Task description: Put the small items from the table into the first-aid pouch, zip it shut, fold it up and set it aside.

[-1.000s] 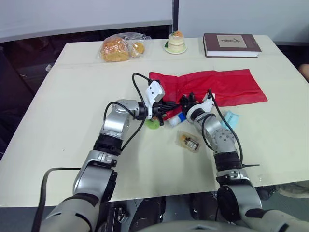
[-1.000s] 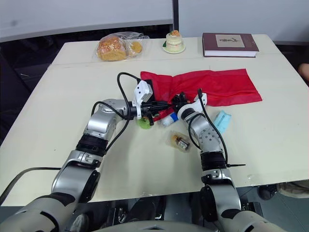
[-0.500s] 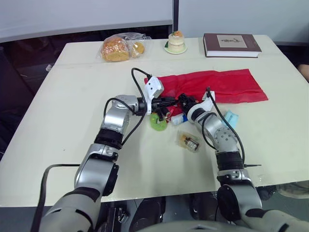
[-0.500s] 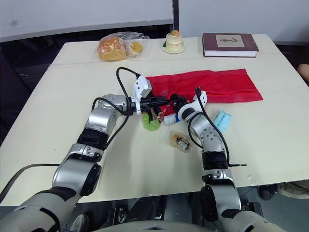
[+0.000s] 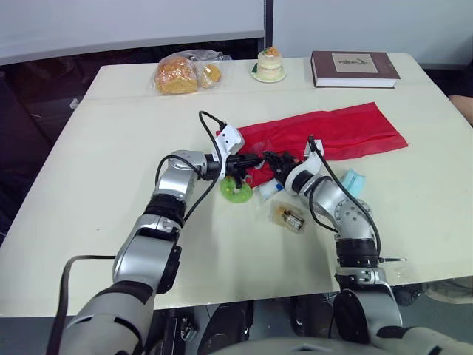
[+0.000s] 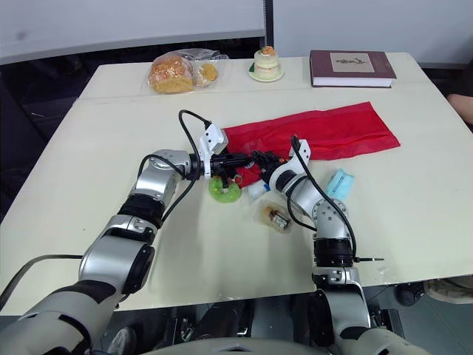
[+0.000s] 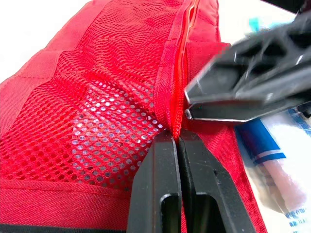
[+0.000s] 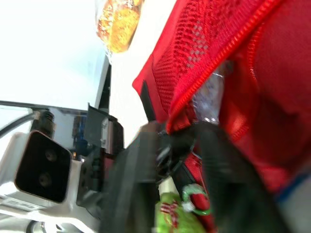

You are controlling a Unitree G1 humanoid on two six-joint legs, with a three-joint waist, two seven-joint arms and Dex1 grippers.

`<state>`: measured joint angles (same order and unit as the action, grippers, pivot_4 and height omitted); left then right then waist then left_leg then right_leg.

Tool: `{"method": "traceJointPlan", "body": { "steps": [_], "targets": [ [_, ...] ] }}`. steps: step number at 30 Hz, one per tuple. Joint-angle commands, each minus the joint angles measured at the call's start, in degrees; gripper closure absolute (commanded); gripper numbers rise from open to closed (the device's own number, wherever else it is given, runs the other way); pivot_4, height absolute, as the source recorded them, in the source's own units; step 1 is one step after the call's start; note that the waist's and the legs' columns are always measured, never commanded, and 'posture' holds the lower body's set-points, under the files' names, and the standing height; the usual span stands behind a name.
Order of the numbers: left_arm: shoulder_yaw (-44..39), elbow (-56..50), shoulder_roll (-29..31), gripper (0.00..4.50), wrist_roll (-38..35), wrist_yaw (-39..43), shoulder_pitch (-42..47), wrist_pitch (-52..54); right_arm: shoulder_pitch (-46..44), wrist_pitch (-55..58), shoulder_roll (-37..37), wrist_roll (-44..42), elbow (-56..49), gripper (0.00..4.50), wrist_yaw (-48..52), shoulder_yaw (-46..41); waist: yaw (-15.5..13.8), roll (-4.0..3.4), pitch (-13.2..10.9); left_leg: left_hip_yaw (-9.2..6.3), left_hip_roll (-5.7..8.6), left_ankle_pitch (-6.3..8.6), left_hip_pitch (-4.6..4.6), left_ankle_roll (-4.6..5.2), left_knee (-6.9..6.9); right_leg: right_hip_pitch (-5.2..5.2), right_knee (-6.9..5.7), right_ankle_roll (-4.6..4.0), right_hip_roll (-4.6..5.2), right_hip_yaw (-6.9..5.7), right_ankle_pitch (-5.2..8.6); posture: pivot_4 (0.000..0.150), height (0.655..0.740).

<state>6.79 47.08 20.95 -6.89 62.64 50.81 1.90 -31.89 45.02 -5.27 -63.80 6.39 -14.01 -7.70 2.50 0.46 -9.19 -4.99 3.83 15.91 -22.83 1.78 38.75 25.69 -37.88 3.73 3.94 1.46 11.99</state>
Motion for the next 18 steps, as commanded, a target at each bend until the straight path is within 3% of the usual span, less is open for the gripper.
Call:
{"method": "traceJointPlan", "body": {
  "steps": [1, 10, 18],
  "targets": [
    [-1.07, 1.00, 0.60, 4.50, 0.12, 0.96, 1.67, -2.13, -1.71, 0.98, 3.63, 5.52, -5.51, 4.46, 4.18, 3.31, 0.00, 0.00, 0.00, 0.00, 0.01, 0.00, 0.00, 0.00, 0.00, 0.00, 0.01, 0.00, 0.00, 0.00, 0.00, 0.150, 0.7289],
    [-0.99, 3.81, 0.39, 4.50, 0.42, 2.70, 2.92, -4.79, -3.57, 3.01, 11.42, 18.72, -9.56, 4.46, 15.44, 13.40, 0.06, 0.01, 0.00, 0.02, 0.00, 0.00, 0.00, 0.01, 0.00, 0.00, 0.01, 0.00, -0.02, -0.01, 0.00, 0.150, 0.7289],
    [-0.81, 4.68, 0.10, 4.50, 0.86, 4.02, 3.47, -5.48, -7.27, -0.30, 12.56, 31.78, -3.07, 4.46, 21.27, 19.24, 0.00, 0.02, 0.00, 0.01, 0.02, 0.00, -0.02, 0.00, 0.03, 0.00, 0.01, 0.00, -0.01, -0.03, 0.00, 0.150, 0.7289]
  ]
}}
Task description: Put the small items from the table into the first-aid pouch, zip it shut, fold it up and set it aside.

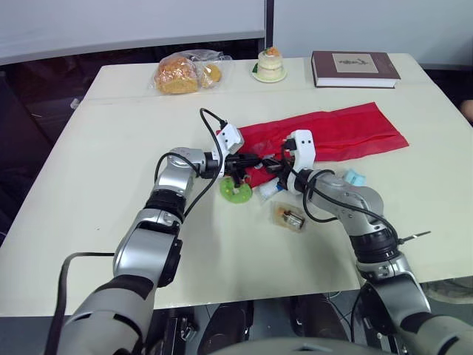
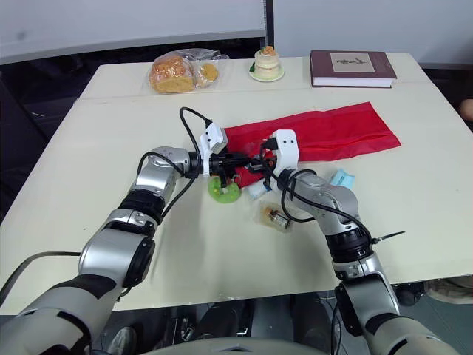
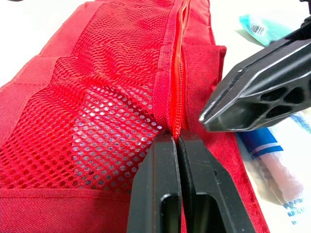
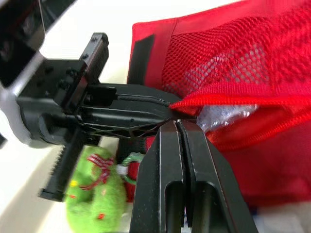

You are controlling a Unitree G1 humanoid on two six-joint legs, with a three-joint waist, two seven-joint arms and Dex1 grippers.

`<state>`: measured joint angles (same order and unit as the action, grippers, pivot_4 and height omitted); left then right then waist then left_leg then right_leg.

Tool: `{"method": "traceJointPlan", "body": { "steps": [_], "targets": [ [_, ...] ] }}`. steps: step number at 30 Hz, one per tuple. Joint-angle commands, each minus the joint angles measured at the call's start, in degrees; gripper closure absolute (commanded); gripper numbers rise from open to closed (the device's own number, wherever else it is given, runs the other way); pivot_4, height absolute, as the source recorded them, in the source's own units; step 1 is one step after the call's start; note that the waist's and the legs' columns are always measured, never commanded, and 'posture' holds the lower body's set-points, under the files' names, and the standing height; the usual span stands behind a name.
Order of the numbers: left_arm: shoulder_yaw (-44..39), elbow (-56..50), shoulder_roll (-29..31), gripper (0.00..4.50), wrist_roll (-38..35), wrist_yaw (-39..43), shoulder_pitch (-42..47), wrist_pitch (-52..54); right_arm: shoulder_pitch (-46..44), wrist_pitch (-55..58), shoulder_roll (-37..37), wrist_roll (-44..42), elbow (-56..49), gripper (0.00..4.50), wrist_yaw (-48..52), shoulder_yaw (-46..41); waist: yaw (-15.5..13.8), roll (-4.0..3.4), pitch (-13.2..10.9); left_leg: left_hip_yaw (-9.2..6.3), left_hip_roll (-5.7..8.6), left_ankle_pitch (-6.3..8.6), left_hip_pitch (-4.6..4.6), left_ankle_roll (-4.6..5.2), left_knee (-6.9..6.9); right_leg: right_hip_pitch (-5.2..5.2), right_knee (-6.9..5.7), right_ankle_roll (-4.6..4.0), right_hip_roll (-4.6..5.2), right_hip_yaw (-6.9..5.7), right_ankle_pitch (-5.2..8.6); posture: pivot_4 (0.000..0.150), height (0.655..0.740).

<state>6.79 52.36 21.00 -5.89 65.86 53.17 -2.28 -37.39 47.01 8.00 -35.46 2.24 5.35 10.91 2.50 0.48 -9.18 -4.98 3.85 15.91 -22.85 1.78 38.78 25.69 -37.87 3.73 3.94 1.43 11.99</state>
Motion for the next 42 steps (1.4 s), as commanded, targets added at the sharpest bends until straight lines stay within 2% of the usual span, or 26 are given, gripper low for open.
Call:
{"method": "traceJointPlan", "body": {
  "steps": [1, 8, 16, 22, 29, 34, 42],
  "targets": [
    [-0.79, -0.71, 0.03, 4.50, -0.12, 0.99, 1.06, -1.30, -2.33, -3.00, -1.09, 4.60, 2.16, 4.46, 2.52, 0.73, 0.01, 0.00, 0.00, 0.00, 0.00, 0.00, 0.00, 0.00, 0.00, 0.00, 0.00, 0.00, 0.00, 0.00, 0.00, 0.150, 0.7289],
    [-0.81, -1.50, -0.31, 4.50, -0.06, 1.25, 0.52, -1.83, -5.62, -5.36, -4.24, 12.07, 10.03, 4.46, 4.76, 1.32, 0.07, 0.00, 0.00, -0.01, 0.00, 0.00, 0.00, -0.01, 0.00, 0.02, 0.00, 0.00, 0.00, 0.00, 0.00, 0.150, 0.7289],
    [-1.43, -0.70, -0.05, 4.50, -0.12, -0.03, 0.67, -2.49, -2.90, -0.40, -2.63, 13.09, 3.88, 4.46, 8.86, 0.33, -0.01, 0.00, 0.00, -0.03, 0.00, 0.00, -0.01, -0.01, 0.00, 0.01, 0.00, 0.00, 0.03, -0.02, 0.00, 0.150, 0.7289],
    [-1.33, -0.96, -0.36, 4.50, -0.27, -0.02, 0.27, -2.69, -2.17, 0.88, -2.61, 15.21, 3.16, 4.46, 10.94, 1.43, 0.04, 0.00, 0.00, -0.02, 0.00, 0.00, -0.02, -0.01, 0.00, 0.02, 0.00, 0.00, 0.02, -0.02, 0.00, 0.150, 0.7289],
    [-0.58, -3.66, -0.45, 4.50, -0.53, 1.89, -1.48, -1.85, -6.29, -4.97, -6.66, 18.61, 11.19, 4.46, 9.73, -1.64, 0.10, 0.00, 0.00, -0.02, 0.00, 0.00, -0.01, -0.01, 0.00, 0.02, 0.00, 0.00, 0.02, -0.02, 0.00, 0.150, 0.7289],
    [0.15, -7.35, -0.91, 4.50, -0.37, 3.15, -3.96, -0.27, -11.67, -13.03, -10.25, 20.71, 21.48, 4.46, 7.60, -4.79, 0.29, 0.02, 0.03, -0.02, -0.01, -0.01, 0.02, -0.03, -0.01, 0.02, -0.02, 0.00, 0.02, -0.01, 0.00, 0.150, 0.7289],
    [0.82, -8.94, -0.44, 4.50, 0.66, 3.24, -6.01, 0.07, -11.59, -20.30, -12.20, 22.43, 22.91, 4.46, 6.33, -7.36, 0.29, 0.03, 0.04, -0.06, 0.01, -0.02, 0.01, -0.04, -0.01, 0.02, -0.02, 0.00, 0.06, -0.08, 0.00, 0.150, 0.7289]
  ]
}}
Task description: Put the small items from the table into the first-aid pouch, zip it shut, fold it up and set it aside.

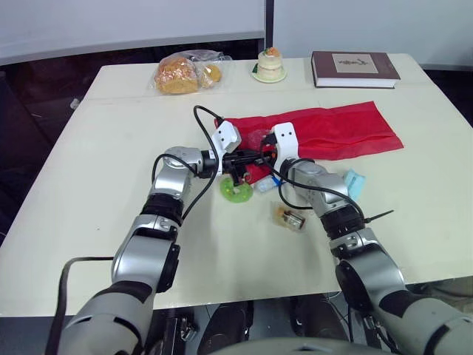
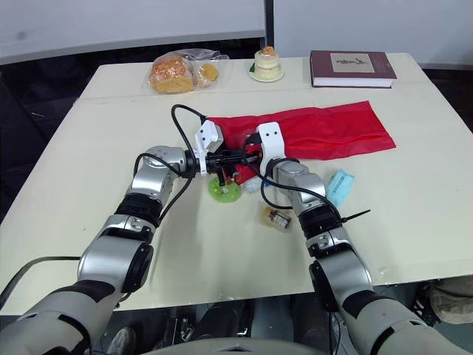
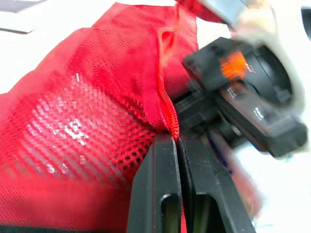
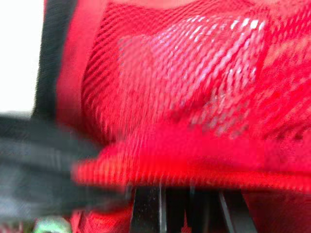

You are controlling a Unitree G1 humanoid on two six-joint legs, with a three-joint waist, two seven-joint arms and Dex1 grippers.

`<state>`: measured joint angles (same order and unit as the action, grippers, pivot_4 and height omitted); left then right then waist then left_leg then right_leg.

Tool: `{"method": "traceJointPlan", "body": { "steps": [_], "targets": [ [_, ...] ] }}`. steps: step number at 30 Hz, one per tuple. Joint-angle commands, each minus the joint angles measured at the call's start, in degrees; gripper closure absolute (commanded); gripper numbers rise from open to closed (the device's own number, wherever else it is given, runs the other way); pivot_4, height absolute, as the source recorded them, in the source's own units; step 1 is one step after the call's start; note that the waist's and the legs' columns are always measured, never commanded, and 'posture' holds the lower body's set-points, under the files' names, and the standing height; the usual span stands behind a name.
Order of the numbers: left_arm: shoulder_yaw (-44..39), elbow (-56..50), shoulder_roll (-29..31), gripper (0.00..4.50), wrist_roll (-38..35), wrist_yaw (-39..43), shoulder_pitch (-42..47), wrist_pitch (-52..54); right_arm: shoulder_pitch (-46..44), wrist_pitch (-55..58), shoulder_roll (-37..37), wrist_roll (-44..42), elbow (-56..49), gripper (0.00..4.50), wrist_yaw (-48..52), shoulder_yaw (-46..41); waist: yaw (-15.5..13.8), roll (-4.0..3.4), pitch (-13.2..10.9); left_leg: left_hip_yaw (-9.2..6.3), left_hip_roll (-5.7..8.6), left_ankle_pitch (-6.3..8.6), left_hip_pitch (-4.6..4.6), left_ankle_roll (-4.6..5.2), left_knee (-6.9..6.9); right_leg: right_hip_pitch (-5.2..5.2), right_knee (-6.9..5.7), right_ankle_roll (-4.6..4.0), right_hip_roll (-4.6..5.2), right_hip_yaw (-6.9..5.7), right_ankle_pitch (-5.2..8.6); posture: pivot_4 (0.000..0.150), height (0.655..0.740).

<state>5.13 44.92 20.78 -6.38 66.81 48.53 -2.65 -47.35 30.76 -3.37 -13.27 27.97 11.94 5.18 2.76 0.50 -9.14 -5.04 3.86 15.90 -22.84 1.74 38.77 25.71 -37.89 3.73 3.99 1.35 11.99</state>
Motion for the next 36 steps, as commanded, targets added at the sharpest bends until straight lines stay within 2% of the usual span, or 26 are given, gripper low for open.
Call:
{"method": "traceJointPlan", "body": {
  "steps": [1, 3, 9, 16, 21, 24, 28, 31, 33, 34, 36],
  "targets": [
    [2.51, -1.67, -0.22, 4.50, 1.21, 2.29, -1.50, 0.45, -1.46, -4.01, -0.87, 0.31, -2.95, 4.46, -0.22, -1.64, 0.06, 0.00, 0.00, 0.00, 0.00, 0.00, 0.00, 0.00, 0.00, 0.00, 0.00, 0.00, 0.00, 0.00, 0.00, 0.150, 0.7289],
    [2.54, -1.47, 0.02, 4.50, 1.54, 2.17, -1.66, 0.04, 0.12, -2.27, -0.45, 0.19, -5.10, 4.46, 0.57, -1.18, 0.06, 0.00, 0.00, 0.00, 0.00, 0.00, 0.00, 0.00, 0.00, 0.00, 0.00, 0.00, 0.00, 0.00, 0.00, 0.150, 0.7289],
    [1.51, 2.89, 1.83, 4.50, 2.43, 0.90, 0.91, -2.23, 7.39, 9.71, 6.51, -2.18, -21.93, 4.46, 9.11, 3.32, -0.14, 0.00, 0.00, 0.02, 0.02, 0.00, -0.02, 0.01, 0.01, 0.00, 0.01, 0.00, 0.01, -0.05, 0.00, 0.150, 0.7289],
    [1.12, 7.80, 3.65, 4.50, 3.74, 0.38, 3.25, -5.50, 14.54, 18.41, 14.05, -7.25, -40.87, 4.46, 13.10, 0.81, -0.23, 0.00, 0.00, 0.01, 0.00, 0.01, -0.01, 0.01, 0.00, 0.00, 0.00, 0.00, 0.01, -0.11, 0.00, 0.150, 0.7289],
    [0.51, 10.74, 5.10, 4.50, 4.33, -0.33, 4.74, -7.33, 20.30, 15.25, 17.60, -9.62, -50.94, 4.46, 14.60, -2.70, -0.38, 0.01, 0.00, 0.03, 0.01, 0.01, -0.02, 0.02, 0.01, 0.00, 0.01, 0.00, 0.02, -0.12, 0.00, 0.150, 0.7289],
    [0.16, 12.96, 7.14, 4.50, 5.09, -1.36, 5.64, -8.60, 26.49, 9.92, 21.49, -11.09, -57.44, 4.46, 18.11, -6.64, -0.44, 0.04, -0.01, 0.03, 0.02, 0.01, -0.02, 0.02, 0.01, 0.00, 0.02, 0.00, 0.02, -0.13, 0.00, 0.150, 0.7289],
    [0.13, 15.88, 10.04, 4.50, 6.37, -2.92, 6.57, -10.32, 34.51, 8.68, 27.87, -15.51, -63.97, 4.46, 22.52, -13.56, -0.35, 0.05, -0.01, 0.04, 0.02, 0.02, -0.01, 0.03, 0.01, -0.02, 0.03, 0.00, 0.00, -0.13, 0.00, 0.150, 0.7289],
    [-0.22, 17.49, 11.45, 4.50, 6.83, -4.19, 7.09, -10.78, 39.90, 8.07, 31.30, -19.36, -66.45, 3.63, 24.65, -19.98, -0.51, 0.06, -0.01, 0.06, 0.00, 0.02, 0.01, 0.04, 0.01, -0.03, 0.01, 0.00, 0.00, -0.13, 0.00, 0.150, 0.7289],
    [-0.12, 18.15, 12.39, 4.50, 7.17, -3.94, 7.10, -10.90, 44.11, 7.73, 32.94, -22.16, -67.82, 2.79, 25.94, -24.71, -0.71, 0.08, -0.02, 0.06, 0.00, 0.03, 0.00, 0.05, 0.01, -0.05, 0.02, 0.00, 0.00, -0.14, 0.00, 0.150, 0.7289],
    [-0.03, 18.26, 12.98, 4.50, 7.39, -3.64, 6.94, -11.04, 46.37, 7.69, 33.76, -23.70, -68.60, 2.04, 26.56, -27.04, -0.73, 0.09, -0.02, 0.07, 0.00, 0.03, 0.00, 0.06, 0.01, -0.06, 0.03, 0.01, 0.00, -0.14, 0.00, 0.150, 0.7289],
    [-0.16, 18.26, 13.93, 4.50, 7.43, -2.96, 6.58, -11.00, 49.74, 7.62, 35.00, -26.30, -69.72, 1.14, 27.31, -30.57, -0.71, 0.09, -0.02, 0.09, 0.00, 0.03, 0.01, 0.06, 0.01, -0.06, 0.02, 0.01, 0.00, -0.12, 0.00, 0.150, 0.7289]
  ]
}}
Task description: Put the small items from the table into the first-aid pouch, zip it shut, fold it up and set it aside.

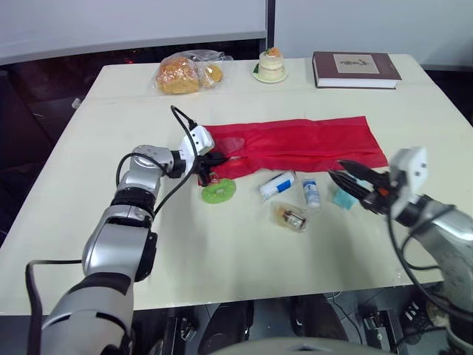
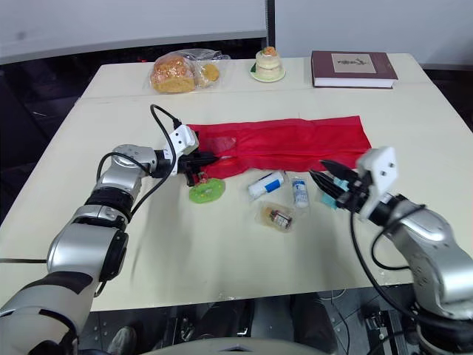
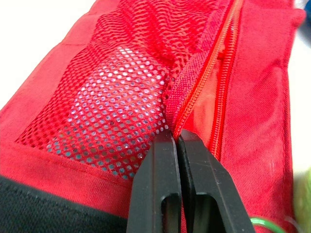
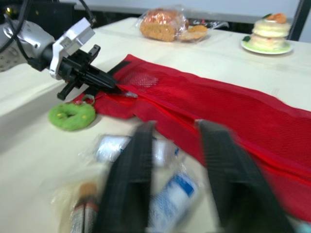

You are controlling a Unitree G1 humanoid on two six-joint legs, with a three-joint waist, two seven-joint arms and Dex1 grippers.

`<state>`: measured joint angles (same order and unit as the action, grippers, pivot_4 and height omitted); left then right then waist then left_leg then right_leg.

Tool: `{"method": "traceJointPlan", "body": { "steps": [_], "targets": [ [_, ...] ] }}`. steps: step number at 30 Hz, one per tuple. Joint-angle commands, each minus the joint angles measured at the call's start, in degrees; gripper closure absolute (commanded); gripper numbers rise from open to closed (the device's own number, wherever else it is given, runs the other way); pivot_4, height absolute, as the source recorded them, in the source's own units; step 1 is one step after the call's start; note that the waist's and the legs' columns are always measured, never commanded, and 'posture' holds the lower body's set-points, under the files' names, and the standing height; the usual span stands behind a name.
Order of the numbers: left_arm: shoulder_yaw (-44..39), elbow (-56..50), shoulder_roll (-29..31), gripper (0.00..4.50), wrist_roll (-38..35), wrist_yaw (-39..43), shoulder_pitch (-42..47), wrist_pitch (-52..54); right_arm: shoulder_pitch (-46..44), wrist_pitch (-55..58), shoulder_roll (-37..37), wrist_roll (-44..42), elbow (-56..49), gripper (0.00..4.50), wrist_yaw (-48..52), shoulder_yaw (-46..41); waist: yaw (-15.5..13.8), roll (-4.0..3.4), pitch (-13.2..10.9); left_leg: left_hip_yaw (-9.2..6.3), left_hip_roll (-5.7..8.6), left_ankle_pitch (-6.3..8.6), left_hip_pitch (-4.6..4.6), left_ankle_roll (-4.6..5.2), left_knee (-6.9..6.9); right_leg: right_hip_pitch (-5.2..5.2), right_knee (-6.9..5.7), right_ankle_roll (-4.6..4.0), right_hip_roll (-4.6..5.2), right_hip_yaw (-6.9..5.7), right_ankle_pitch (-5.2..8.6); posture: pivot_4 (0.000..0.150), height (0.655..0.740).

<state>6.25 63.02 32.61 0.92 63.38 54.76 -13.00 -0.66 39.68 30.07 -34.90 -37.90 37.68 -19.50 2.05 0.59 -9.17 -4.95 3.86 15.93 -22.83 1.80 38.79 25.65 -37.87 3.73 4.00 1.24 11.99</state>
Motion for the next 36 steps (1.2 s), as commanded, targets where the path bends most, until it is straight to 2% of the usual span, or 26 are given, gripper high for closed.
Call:
{"method": "traceJointPlan", "body": {
  "steps": [1, 2, 3, 12, 13, 14, 16, 17, 18, 20, 21, 22, 25, 28, 34, 36],
  "targets": [
    [-1.46, -0.05, 2.78, 4.50, -0.02, 0.99, -0.14, -0.54, 5.31, -1.87, 2.47, -5.26, -4.30, 0.62, 2.34, -8.14, -0.04, 0.00, 0.00, 0.01, -0.01, 0.00, 0.01, 0.01, 0.00, 0.00, -0.01, 0.00, 0.00, 0.01, 0.00, 0.150, 0.7289],
    [-1.61, -0.16, 3.31, 4.50, -0.14, 1.26, -0.54, -0.36, 7.19, -2.37, 3.30, -6.02, -4.67, 0.09, 3.26, -9.89, -0.03, 0.00, 0.00, 0.01, -0.02, 0.01, 0.01, 0.01, 0.00, 0.00, -0.01, 0.00, -0.01, 0.01, 0.00, 0.150, 0.7289],
    [-1.78, -0.23, 3.85, 4.50, -0.23, 1.39, -0.95, -0.19, 8.95, -2.73, 4.06, -6.95, -5.09, 0.03, 4.12, -11.54, -0.02, 0.00, 0.00, 0.02, -0.03, 0.02, 0.01, 0.03, 0.00, 0.00, -0.01, 0.00, -0.01, 0.01, 0.00, 0.150, 0.7289],
    [-2.14, -0.41, 5.42, 4.50, 0.13, 2.58, -2.14, 1.16, 12.63, -5.22, 6.30, -10.47, -6.06, 0.03, 3.64, -13.44, -0.21, 0.02, 0.01, 0.02, -0.03, 0.10, 0.06, 0.18, 0.06, -0.12, 0.01, 0.01, 0.00, -0.01, 0.00, 0.150, 0.7289],
    [-2.16, -0.49, 5.46, 3.88, -0.01, 3.11, -2.14, 1.64, 12.60, -5.51, 6.34, -10.23, -6.07, 0.00, 3.35, -12.98, -0.25, 0.02, 0.01, 0.02, -0.03, 0.10, 0.06, 0.17, 0.09, -0.13, 0.01, 0.01, 0.00, -0.02, 0.00, 0.150, 0.7289],
    [-2.12, -0.75, 5.55, 3.60, -0.12, 3.81, -2.20, 1.83, 12.69, -5.76, 6.34, -10.11, -6.17, 0.00, 3.13, -12.61, -0.27, 0.02, 0.01, 0.02, -0.03, 0.10, 0.06, 0.17, 0.10, -0.13, 0.00, 0.01, 0.00, -0.02, 0.00, 0.150, 0.7289],
    [-2.45, -2.56, 5.70, 2.69, -1.19, 6.45, -2.40, 1.48, 13.00, -6.18, 6.46, -9.86, -6.37, 0.00, 2.82, -12.09, -0.34, 0.02, 0.01, 0.02, -0.03, 0.10, 0.06, 0.17, 0.12, -0.14, 0.00, 0.01, 0.00, -0.02, 0.00, 0.150, 0.7289],
    [-2.94, -3.85, 5.64, 2.39, -2.24, 8.12, -2.36, 1.57, 13.10, -6.35, 6.54, -9.78, -6.43, 0.00, 2.67, -11.88, -0.42, 0.02, 0.00, 0.03, -0.03, 0.10, 0.06, 0.16, 0.13, -0.14, 0.00, 0.01, 0.00, -0.02, 0.00, 0.150, 0.7289],
    [-3.51, -4.99, 5.52, 1.84, -3.24, 9.31, -2.22, 1.92, 13.10, -6.51, 6.53, -9.80, -6.50, 0.00, 2.43, -11.67, -0.49, 0.02, 0.00, 0.02, -0.04, 0.09, 0.04, 0.16, 0.17, -0.14, 0.00, 0.01, 0.00, -0.02, 0.00, 0.150, 0.7289],
    [-4.35, -6.63, 5.19, 1.05, -4.51, 10.44, -1.84, 2.78, 12.88, -6.70, 6.39, -9.94, -6.70, 0.00, 1.83, -11.09, -0.93, 0.03, 0.00, 0.04, -0.04, 0.09, 0.02, 0.14, 0.25, -0.16, -0.01, 0.01, 0.00, -0.02, 0.00, 0.150, 0.7289],
    [-4.62, -7.79, 4.74, 0.43, -5.28, 11.20, -1.76, 3.62, 12.74, -6.67, 6.27, -10.05, -7.01, 0.00, 1.40, -10.45, -1.10, 0.03, 0.00, 0.03, -0.04, 0.09, 0.00, 0.15, 0.31, -0.16, -0.02, 0.01, 0.00, -0.03, 0.00, 0.150, 0.7289],
    [-4.67, -8.87, 4.39, 0.08, -5.80, 11.86, -1.86, 4.37, 12.65, -6.66, 6.18, -10.12, -7.29, 0.00, 0.99, -9.89, -1.24, 0.03, 0.00, 0.04, -0.04, 0.09, 0.00, 0.16, 0.32, -0.17, -0.02, 0.01, 0.00, -0.02, 0.00, 0.150, 0.7289],
    [-3.55, -13.20, 2.34, 0.08, -6.01, 12.67, -2.86, 5.88, 11.98, -5.95, 6.21, -10.53, -7.79, 0.00, -0.70, -8.22, -1.61, 0.04, 0.00, 0.01, -0.03, 0.11, 0.00, 0.18, 0.41, -0.24, -0.01, 0.01, 0.02, -0.07, 0.00, 0.150, 0.7289],
    [-2.07, -15.00, -1.47, 0.08, -4.75, 10.15, -2.05, 6.02, 10.27, -5.30, 6.54, -9.53, -7.63, 0.00, -3.30, -6.11, -1.86, 0.06, 0.01, -0.02, -0.02, 0.12, 0.00, 0.20, 0.50, -0.32, 0.02, 0.01, 0.03, -0.12, 0.00, 0.150, 0.7289],
    [1.36, -8.15, -10.10, 0.08, 0.82, -0.73, 4.23, 2.89, 6.44, -4.57, 6.34, -6.06, -7.89, 0.00, -8.48, -1.00, -1.97, 0.13, -0.02, -0.03, -0.01, 0.12, 0.01, 0.19, 0.52, -0.34, 0.00, 0.01, 0.02, -0.15, 0.00, 0.150, 0.7289],
    [2.54, -5.80, -11.73, 0.08, 2.39, -1.91, 5.50, 1.15, 5.72, -4.57, 6.18, -5.31, -7.99, 0.00, -9.62, -0.14, -1.96, 0.13, -0.02, -0.02, 0.02, 0.12, 0.01, 0.20, 0.54, -0.35, 0.01, 0.01, 0.03, -0.14, 0.00, 0.150, 0.7289]
  ]
}}
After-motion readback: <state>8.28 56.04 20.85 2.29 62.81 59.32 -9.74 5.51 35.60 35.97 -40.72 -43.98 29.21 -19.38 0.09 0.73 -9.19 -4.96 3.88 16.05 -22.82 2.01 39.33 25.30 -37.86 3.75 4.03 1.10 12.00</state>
